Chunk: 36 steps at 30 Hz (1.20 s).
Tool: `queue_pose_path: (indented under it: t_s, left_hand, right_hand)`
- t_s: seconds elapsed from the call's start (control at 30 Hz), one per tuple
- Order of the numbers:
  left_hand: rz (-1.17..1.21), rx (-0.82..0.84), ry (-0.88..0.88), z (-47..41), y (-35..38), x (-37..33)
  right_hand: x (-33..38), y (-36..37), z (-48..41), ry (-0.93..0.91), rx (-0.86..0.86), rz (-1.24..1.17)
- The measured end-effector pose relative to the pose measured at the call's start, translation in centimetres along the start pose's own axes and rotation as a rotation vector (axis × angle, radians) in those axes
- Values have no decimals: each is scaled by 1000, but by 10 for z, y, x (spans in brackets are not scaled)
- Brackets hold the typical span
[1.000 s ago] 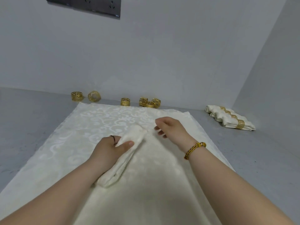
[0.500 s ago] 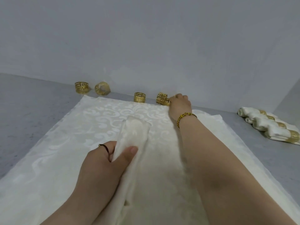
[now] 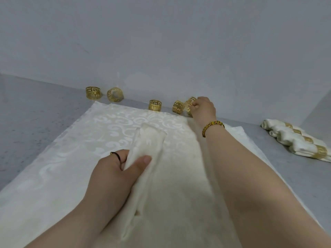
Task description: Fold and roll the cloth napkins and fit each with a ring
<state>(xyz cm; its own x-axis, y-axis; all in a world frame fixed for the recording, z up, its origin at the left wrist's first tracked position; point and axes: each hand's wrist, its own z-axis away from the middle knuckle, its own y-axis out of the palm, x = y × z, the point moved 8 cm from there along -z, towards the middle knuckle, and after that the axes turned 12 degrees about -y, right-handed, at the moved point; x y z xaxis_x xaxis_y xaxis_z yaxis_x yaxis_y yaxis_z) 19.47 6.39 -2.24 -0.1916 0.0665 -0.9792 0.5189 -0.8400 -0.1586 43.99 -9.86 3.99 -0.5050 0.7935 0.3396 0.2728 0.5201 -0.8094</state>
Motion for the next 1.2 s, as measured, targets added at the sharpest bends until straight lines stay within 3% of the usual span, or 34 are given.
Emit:
queue_pose_path:
  t_s: [0.17,0.37,0.53,0.63,0.8,0.87,0.97,1.07,1.2]
  left_hand:
    - [2,26,-36,8,2,-2]
    - [5,80,-28,22,-1,-12]
    - [62,146,-24,50,0,-34]
    - [-73,268,26,72,18,-46]
    - [-204,298,156,81,36,-39]
    - [-235,304,193,83,40,-40]
    - [-168,297,222,84,37,-43]
    - [-153,321,225,87,40,-41]
    - [-117,336,187,86,41,-37]
  right_hand:
    - [26,-49,50,-42,-58,-235]
    - [57,-66,165,-75,233,-304]
    - [68,-78,237,-58,333,-231]
    - [66,-82,257,43,304,-269]
    - [61,-83,259,43,224,-250]
    - [51,-84,252,118,112,-462]
    - [27,-90,252,352,-98,-967]
    - [23,-90,254,425,-201,-1419]
    - [33,-88,255,401,-207,-1522]
